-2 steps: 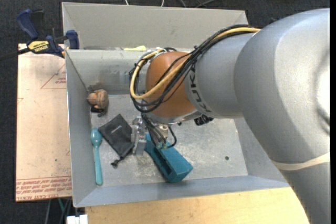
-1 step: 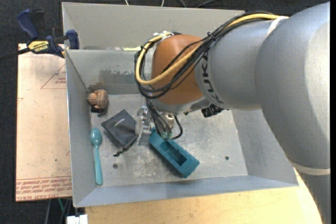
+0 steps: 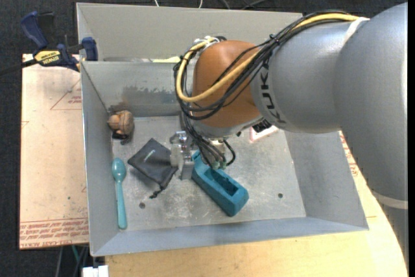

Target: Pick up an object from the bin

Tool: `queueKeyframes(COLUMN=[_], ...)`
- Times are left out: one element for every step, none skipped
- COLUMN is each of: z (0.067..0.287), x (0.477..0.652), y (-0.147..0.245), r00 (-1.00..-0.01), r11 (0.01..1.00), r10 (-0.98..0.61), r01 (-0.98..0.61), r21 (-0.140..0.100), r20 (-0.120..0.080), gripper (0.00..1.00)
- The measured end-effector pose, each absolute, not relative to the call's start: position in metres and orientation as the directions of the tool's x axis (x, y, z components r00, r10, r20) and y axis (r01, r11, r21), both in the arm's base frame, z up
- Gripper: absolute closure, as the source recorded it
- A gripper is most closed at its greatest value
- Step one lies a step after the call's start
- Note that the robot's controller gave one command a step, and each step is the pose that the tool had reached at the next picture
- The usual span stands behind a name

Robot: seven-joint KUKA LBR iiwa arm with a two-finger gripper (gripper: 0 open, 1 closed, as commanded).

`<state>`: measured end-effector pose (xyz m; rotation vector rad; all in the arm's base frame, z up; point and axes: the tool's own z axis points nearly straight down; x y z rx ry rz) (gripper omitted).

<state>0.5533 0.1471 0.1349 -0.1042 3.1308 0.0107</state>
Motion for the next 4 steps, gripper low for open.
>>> queueKeyframes(z=[0.094,0.137,0.184,0.247], x=[0.542,0.536,0.548,0.546], y=[0.156,0.17,0.169,0.176], r00=[-0.915,-0.916,-0.888,-0.89], r11=[0.915,0.916,0.888,0.89], r10=[-0.404,-0.4,-0.46,-0.455], r01=[-0.404,-0.4,-0.46,-0.455], r21=[0.002,0.004,0.004,0.004], r20=[-0.011,-0.004,-0.005,-0.005], gripper=[1.0,1.0,1.0,1.0])
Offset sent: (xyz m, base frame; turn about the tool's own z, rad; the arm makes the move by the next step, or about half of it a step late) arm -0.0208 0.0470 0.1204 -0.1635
